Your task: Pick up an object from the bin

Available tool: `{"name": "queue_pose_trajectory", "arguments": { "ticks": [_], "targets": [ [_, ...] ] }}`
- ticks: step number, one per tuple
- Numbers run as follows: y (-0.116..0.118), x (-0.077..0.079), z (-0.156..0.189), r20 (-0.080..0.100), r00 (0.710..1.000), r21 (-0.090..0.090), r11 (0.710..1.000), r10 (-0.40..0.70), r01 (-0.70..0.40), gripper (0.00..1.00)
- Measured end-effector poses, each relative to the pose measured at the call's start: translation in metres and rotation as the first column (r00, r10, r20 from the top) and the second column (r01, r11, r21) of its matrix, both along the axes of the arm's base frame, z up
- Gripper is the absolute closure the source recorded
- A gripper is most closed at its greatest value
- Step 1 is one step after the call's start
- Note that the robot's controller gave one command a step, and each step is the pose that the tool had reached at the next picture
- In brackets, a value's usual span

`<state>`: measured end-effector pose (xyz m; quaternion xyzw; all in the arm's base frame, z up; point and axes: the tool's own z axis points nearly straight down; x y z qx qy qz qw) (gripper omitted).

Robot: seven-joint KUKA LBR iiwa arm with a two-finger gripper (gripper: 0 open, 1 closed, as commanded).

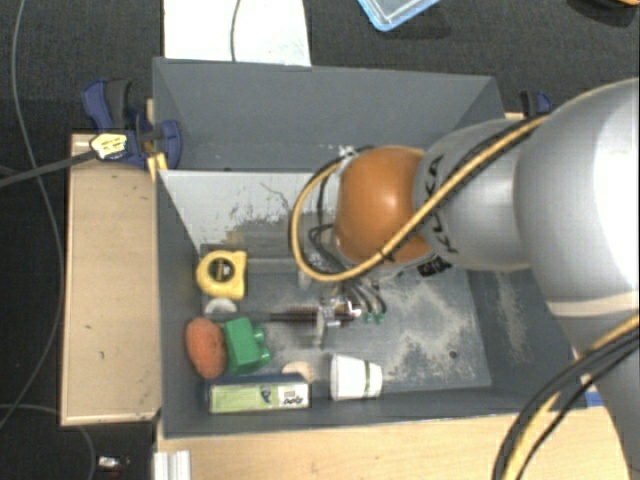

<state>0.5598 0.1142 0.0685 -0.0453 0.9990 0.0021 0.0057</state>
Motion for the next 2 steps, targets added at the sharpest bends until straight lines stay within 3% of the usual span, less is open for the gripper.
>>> {"name": "queue_pose_trajectory", "arguments": {
  "ticks": [1,2],
  "targets": [
    [0.004,-0.013,0.002,-0.003,0.992,0.000,0.992,-0.130,0.130,0.00],
    [0.001,-0.002,0.003,0.005,1.000,0.001,1.000,-0.016,0.016,0.00]
  ]
}}
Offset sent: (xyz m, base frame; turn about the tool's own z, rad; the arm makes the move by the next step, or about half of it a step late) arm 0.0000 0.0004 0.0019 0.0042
